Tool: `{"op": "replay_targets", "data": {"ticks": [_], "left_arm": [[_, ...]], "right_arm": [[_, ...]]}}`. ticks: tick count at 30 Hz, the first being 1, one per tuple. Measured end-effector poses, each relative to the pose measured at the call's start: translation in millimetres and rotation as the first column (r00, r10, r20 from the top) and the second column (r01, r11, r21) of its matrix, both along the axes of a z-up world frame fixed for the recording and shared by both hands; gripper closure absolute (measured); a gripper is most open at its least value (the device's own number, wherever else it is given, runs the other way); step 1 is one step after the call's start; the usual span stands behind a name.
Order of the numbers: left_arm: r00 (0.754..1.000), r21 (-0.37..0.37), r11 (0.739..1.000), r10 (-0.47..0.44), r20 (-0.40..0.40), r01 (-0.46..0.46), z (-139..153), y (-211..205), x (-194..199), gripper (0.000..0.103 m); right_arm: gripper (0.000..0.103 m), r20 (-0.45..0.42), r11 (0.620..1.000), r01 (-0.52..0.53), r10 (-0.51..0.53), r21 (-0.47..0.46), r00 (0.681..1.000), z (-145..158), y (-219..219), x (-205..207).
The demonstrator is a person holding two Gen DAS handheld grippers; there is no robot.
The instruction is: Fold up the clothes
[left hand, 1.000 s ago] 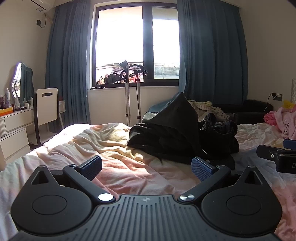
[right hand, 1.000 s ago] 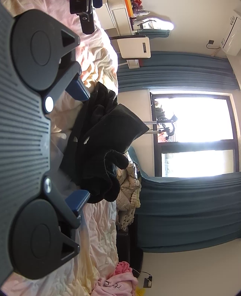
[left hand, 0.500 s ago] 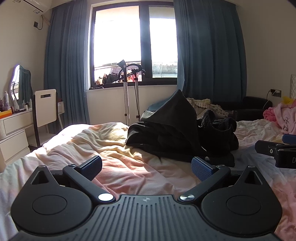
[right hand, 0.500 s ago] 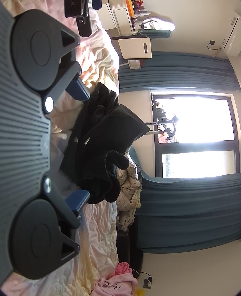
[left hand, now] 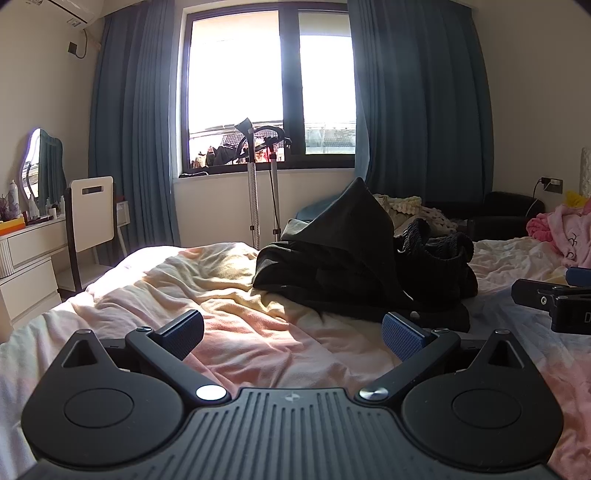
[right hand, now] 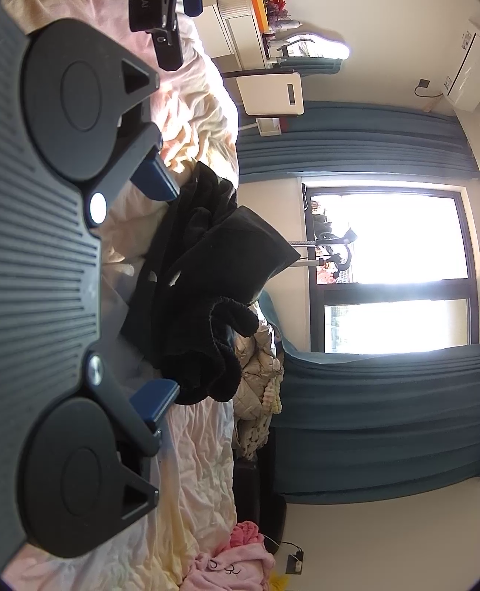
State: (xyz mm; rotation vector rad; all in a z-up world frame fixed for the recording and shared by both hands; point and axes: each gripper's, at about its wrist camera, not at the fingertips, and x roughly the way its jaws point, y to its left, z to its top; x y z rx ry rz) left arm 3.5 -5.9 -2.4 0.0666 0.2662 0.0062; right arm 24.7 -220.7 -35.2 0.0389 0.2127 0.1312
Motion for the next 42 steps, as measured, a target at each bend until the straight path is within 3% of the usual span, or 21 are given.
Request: {"op": "replay_targets", "data": {"ticks": [19, 27, 32, 38, 42], "left_arm": [[1.0, 0.005, 1.0, 0.015, 0.01, -0.015, 3, 5, -6, 0.0], [1.0, 0.079, 0.997, -0.018, 0.004, 0.018, -1, -8, 1, 0.0], [0.998, 0.137, 0.989, -0.063, -0.004, 0.063, -1, -28, 29, 0.0], [0.99, 0.105, 0.985, -0.138, 0.008, 0.136, 5, -72, 91, 0.0], [0.98, 0.033, 0.98, -0.197, -0.019, 0.197, 5, -108, 144, 0.001]], "right_arm": [[0.0, 0.064, 0.997, -0.061, 0.059, 0.038, 0.996, 17, -1, 4], [0.0, 0.069, 0.997, -0.037, 0.032, 0.072, 0.997, 32, -21, 17], [0.0, 0.028, 0.99, 0.052, -0.056, 0.128, 0.998, 33, -46, 23], [0.0, 0.008, 0.97, 0.105, -0.109, 0.22, 0.994, 28, -76, 27], [0.0, 0.016, 0.973, 0.092, -0.097, 0.211, 0.995, 24, -85, 31]]}}
